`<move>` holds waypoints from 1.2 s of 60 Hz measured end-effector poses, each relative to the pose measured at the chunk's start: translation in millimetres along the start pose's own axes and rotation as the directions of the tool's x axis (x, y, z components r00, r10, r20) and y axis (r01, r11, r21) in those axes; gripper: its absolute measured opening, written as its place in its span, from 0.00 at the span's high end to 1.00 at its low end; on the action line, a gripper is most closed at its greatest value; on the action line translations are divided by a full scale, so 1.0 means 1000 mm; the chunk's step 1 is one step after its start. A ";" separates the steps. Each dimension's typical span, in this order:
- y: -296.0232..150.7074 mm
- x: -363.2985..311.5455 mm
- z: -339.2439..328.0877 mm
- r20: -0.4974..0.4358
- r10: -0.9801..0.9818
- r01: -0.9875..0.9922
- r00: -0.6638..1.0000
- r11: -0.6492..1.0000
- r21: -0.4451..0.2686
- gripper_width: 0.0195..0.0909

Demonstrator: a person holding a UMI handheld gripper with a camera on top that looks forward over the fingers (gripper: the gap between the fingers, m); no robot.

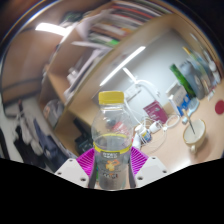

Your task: Pour water

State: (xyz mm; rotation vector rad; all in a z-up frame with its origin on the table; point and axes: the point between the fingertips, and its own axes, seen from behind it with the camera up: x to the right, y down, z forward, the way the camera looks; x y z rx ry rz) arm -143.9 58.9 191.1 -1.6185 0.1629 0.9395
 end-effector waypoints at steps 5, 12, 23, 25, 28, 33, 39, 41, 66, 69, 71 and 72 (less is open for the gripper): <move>-0.024 0.035 -0.002 -0.013 0.294 -0.293 0.956 0.956 0.008 0.62; -0.027 0.064 0.007 -0.005 0.613 -0.613 0.790 0.789 -0.037 0.62; -0.045 0.091 0.007 0.051 0.847 -0.847 0.530 0.531 -0.031 0.63; -0.048 0.092 0.008 0.063 0.878 -0.878 0.475 0.477 -0.036 0.63; -0.050 0.092 0.008 0.074 0.922 -0.922 0.379 0.383 -0.059 0.63; -0.058 0.094 0.009 0.079 0.974 -0.972 0.215 0.221 -0.083 0.63; -0.070 0.093 0.009 0.109 0.993 -0.992 0.055 0.067 -0.110 0.62; -0.072 0.094 0.006 0.106 0.994 -0.994 0.011 0.022 -0.105 0.62; -0.058 0.086 0.016 0.093 0.995 -0.993 0.023 0.033 -0.116 0.62; -0.059 0.070 0.016 0.094 0.991 -0.982 0.098 0.112 -0.150 0.62; -0.062 0.058 0.014 0.101 0.976 -0.964 0.192 0.207 -0.169 0.62; -0.064 0.051 0.013 0.108 0.962 -0.948 0.249 0.265 -0.175 0.62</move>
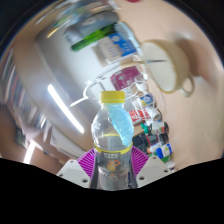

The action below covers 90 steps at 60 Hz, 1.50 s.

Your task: Pour water

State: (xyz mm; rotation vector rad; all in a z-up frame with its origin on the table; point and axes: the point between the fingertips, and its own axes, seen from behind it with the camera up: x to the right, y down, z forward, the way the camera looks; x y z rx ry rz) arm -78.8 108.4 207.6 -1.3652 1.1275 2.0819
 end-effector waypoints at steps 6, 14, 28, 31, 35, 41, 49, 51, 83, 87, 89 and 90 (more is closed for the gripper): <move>0.037 -0.048 -0.008 0.033 -0.383 0.385 0.923 0.921 -0.062 0.62; 0.036 -0.147 -0.041 0.128 -0.780 0.782 0.612 0.622 0.052 0.62; -0.096 -0.262 -0.100 -0.282 -0.953 0.961 -0.113 -0.177 0.213 0.62; -0.142 -0.249 -0.109 -0.368 -0.907 0.952 -0.204 -0.272 0.142 0.62; -0.204 -0.210 -0.119 -0.424 -0.863 0.948 -0.273 -0.317 0.036 0.62; -0.278 -0.154 -0.130 -0.466 -0.821 0.942 -0.331 -0.319 -0.107 0.62; -0.326 -0.100 -0.136 -0.473 -0.821 0.948 -0.319 -0.267 -0.176 0.62; -0.330 -0.090 -0.135 -0.461 -0.825 0.945 -0.326 -0.265 -0.193 0.62; -0.337 -0.058 -0.135 -0.425 -0.790 0.893 -0.443 -0.348 -0.284 0.57; -0.338 -0.058 -0.135 -0.423 -0.789 0.892 -0.446 -0.353 -0.281 0.51; -0.339 -0.058 -0.137 -0.426 -0.783 0.889 -0.453 -0.356 -0.290 0.47; -0.340 -0.057 -0.137 -0.426 -0.781 0.886 -0.457 -0.355 -0.299 0.44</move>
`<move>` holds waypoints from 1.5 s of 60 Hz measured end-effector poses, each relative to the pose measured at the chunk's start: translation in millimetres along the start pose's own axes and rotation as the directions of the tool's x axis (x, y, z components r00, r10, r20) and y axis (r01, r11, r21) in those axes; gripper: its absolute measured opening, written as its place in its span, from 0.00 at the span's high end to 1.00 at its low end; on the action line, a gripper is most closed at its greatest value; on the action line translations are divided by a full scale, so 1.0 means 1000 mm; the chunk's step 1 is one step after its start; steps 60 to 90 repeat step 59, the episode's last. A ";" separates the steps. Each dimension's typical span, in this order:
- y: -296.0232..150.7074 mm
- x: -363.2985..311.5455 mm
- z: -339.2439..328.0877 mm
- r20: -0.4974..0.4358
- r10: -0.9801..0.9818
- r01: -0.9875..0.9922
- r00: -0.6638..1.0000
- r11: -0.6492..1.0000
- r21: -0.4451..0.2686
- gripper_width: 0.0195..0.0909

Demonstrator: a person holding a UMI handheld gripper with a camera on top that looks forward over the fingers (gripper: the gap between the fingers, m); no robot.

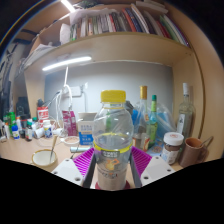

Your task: Pour water

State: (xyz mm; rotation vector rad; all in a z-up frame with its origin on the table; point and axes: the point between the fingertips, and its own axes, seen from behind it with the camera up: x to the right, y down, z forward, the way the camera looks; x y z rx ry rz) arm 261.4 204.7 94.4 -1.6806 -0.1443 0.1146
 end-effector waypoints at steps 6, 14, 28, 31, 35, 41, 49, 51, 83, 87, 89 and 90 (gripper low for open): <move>0.012 0.007 -0.008 -0.029 0.001 -0.003 1.000 0.996 -0.085 0.07; 0.016 0.004 -0.032 -0.021 0.018 -0.020 1.000 0.995 -0.099 0.13; 0.003 -0.005 -0.118 -0.042 -0.002 -0.001 0.999 0.998 -0.061 0.09; -0.001 -0.012 -0.143 -0.040 -0.003 0.001 0.999 0.999 -0.051 0.10; -0.006 -0.017 -0.176 -0.054 -0.008 0.006 0.999 1.000 -0.030 0.09; -0.008 -0.022 -0.224 -0.090 -0.001 0.000 0.996 1.000 -0.014 0.10; -0.007 -0.034 -0.277 -0.084 -0.014 0.014 0.996 1.000 -0.006 0.09; -0.006 -0.034 -0.289 -0.099 -0.016 0.015 0.995 1.000 -0.007 0.08; -0.006 -0.038 -0.328 -0.109 -0.017 0.018 0.994 1.000 0.012 0.08; -0.006 -0.038 -0.328 -0.109 -0.017 0.018 0.994 1.000 0.012 0.08; -0.006 -0.038 -0.328 -0.109 -0.017 0.018 0.994 1.000 0.012 0.08; -0.006 -0.038 -0.328 -0.109 -0.017 0.018 0.994 1.000 0.012 0.08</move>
